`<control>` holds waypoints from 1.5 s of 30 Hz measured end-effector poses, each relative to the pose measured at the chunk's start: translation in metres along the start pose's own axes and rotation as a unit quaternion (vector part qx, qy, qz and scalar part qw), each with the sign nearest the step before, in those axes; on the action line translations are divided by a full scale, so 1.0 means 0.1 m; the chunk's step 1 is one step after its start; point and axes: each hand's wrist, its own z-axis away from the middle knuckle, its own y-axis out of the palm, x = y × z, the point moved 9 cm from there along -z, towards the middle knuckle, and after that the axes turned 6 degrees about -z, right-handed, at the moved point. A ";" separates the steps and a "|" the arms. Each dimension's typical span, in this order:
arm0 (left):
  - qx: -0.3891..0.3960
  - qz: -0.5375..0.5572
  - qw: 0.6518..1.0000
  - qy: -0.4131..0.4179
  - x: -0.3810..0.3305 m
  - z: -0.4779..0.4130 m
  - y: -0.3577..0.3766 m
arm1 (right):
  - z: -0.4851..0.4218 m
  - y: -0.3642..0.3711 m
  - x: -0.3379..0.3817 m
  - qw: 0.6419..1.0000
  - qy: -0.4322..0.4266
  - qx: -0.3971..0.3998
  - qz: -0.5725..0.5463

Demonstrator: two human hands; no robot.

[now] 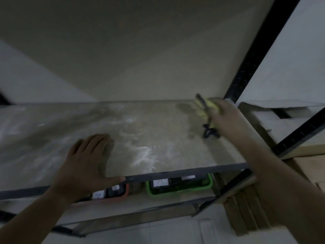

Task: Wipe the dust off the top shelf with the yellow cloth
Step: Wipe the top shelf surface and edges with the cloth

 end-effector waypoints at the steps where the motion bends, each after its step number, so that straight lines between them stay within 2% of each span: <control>1: 0.002 0.000 1.000 -0.003 0.01 0.00 0.01 | -0.09 -0.10 -0.30 0.999 0.029 -0.012 0.026; 4: 0.000 0.004 1.000 -0.008 0.02 0.00 0.01 | -0.14 -0.04 -1.07 0.977 0.105 0.053 0.177; 5: -0.002 0.008 1.000 -0.008 0.02 0.00 0.01 | -0.11 0.02 -1.15 0.970 0.104 0.063 0.210; 7: -0.004 0.012 1.000 -0.012 0.02 0.00 0.02 | -0.01 0.21 -0.94 0.967 0.095 0.084 0.221; 9: -0.001 0.009 1.000 -0.009 0.02 0.00 0.02 | 0.14 0.53 -0.40 0.969 0.047 0.102 0.221; 11: 0.004 0.006 1.000 -0.009 0.03 0.00 0.03 | 0.40 0.88 0.23 0.981 0.038 0.103 0.158; 13: 0.007 -0.006 1.000 -0.004 0.01 0.00 0.02 | 0.68 1.35 0.86 0.984 -0.024 0.175 0.035; 15: 0.001 -0.018 1.000 0.006 -0.02 -0.01 -0.01 | 0.92 1.70 1.31 0.953 -0.070 0.283 -0.077; 16: -0.005 -0.017 1.000 0.006 -0.03 -0.01 -0.02 | 0.92 1.68 1.39 0.947 -0.066 0.294 -0.115; 17: -0.004 -0.016 1.000 0.003 -0.02 -0.01 -0.02 | 0.83 1.55 1.38 0.951 -0.046 0.267 -0.147; 19: 0.010 -0.023 1.000 -0.002 -0.01 -0.01 0.01 | 0.57 1.13 1.11 0.970 0.008 0.199 -0.137; 23: 0.013 -0.007 1.000 -0.012 0.02 0.00 0.03 | 0.06 0.20 0.06 0.994 0.056 0.090 -0.012; 26: 0.018 -0.015 1.000 -0.015 0.02 -0.01 0.02 | -0.09 -0.18 -0.74 0.987 0.146 0.014 0.069; 28: 0.014 -0.008 1.000 -0.018 0.02 0.00 0.02 | -0.01 -0.17 -1.05 0.976 0.166 0.029 0.134; 30: 0.010 -0.001 1.000 -0.020 0.02 0.00 0.00 | 0.08 0.02 -1.11 0.972 0.141 0.069 0.175; 34: -0.002 0.012 1.000 -0.021 0.02 0.00 -0.03 | 0.15 0.40 -0.84 0.968 0.103 0.094 0.210; 36: -0.007 0.019 0.999 -0.026 0.03 0.00 -0.05 | 0.25 0.60 -0.53 0.979 0.099 0.074 0.163; 40: -0.013 0.009 1.000 -0.016 -0.01 0.02 -0.09 | 0.67 1.21 0.52 0.992 0.009 0.068 0.109; 44: -0.017 0.049 0.998 -0.021 0.05 0.01 -0.09 | 1.00 1.82 1.47 0.987 -0.089 0.136 0.007; 45: -0.019 0.056 0.998 -0.018 0.08 0.04 -0.09 | 1.02 1.85 1.61 0.984 -0.089 0.152 -0.015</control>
